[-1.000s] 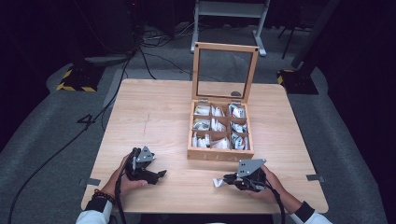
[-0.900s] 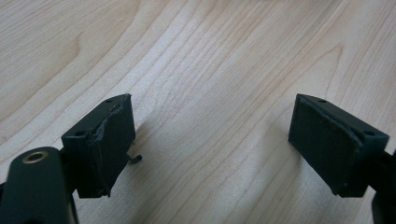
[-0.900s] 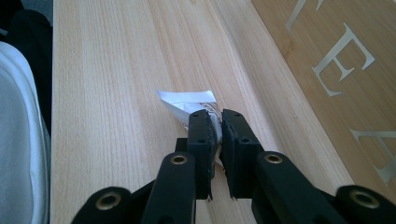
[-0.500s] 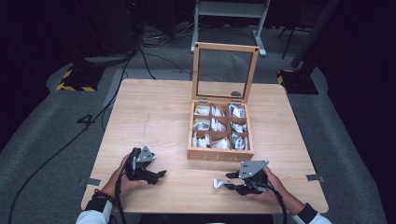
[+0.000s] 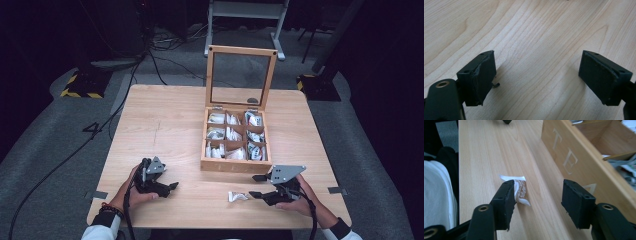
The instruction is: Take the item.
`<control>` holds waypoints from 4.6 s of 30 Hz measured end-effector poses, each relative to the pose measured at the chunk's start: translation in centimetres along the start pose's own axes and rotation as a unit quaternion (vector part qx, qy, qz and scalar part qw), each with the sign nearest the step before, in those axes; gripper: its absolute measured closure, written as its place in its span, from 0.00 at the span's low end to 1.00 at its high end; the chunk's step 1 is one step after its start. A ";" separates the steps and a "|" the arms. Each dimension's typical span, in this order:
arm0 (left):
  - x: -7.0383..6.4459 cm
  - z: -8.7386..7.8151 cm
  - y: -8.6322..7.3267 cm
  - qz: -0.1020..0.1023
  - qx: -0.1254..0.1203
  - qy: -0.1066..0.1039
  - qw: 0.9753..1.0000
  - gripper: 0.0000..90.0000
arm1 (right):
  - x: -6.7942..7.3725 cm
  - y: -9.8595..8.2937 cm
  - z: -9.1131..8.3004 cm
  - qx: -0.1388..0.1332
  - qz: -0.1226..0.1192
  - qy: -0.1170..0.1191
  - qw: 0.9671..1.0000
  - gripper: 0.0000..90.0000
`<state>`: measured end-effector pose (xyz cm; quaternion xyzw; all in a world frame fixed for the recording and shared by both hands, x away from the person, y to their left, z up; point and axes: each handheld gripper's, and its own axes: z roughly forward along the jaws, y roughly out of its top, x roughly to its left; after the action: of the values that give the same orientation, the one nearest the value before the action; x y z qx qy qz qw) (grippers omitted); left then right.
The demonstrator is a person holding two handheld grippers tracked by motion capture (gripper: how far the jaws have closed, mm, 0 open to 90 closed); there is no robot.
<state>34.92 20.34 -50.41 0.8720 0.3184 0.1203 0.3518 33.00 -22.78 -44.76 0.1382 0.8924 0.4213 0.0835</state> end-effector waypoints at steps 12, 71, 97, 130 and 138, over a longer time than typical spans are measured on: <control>0.1 0.0 0.9 -0.005 0.019 0.008 1.000 0.19 | -1.8 0.9 -3.1 -0.042 0.009 -0.051 0.998 0.38; 10.2 8.0 24.8 -0.042 -0.028 0.075 0.996 0.36 | -23.8 8.1 0.4 -0.009 0.195 -0.220 0.956 0.37; 10.9 12.0 26.1 -0.112 -0.041 0.039 0.992 0.34 | -26.7 6.8 2.0 -0.021 0.261 -0.188 0.947 0.39; 9.8 5.8 26.7 -0.086 -0.111 0.005 0.990 0.55 | -24.4 8.3 0.2 -0.067 0.246 -0.190 0.948 0.50; 8.8 4.1 26.9 -0.077 -0.127 0.010 0.989 0.54 | -23.1 9.0 -1.6 -0.091 0.227 -0.193 0.950 0.53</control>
<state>56.13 8.96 -34.97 0.7920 0.3702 0.1413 0.4644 56.01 -25.84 -36.04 0.4074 0.7621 0.4741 0.1685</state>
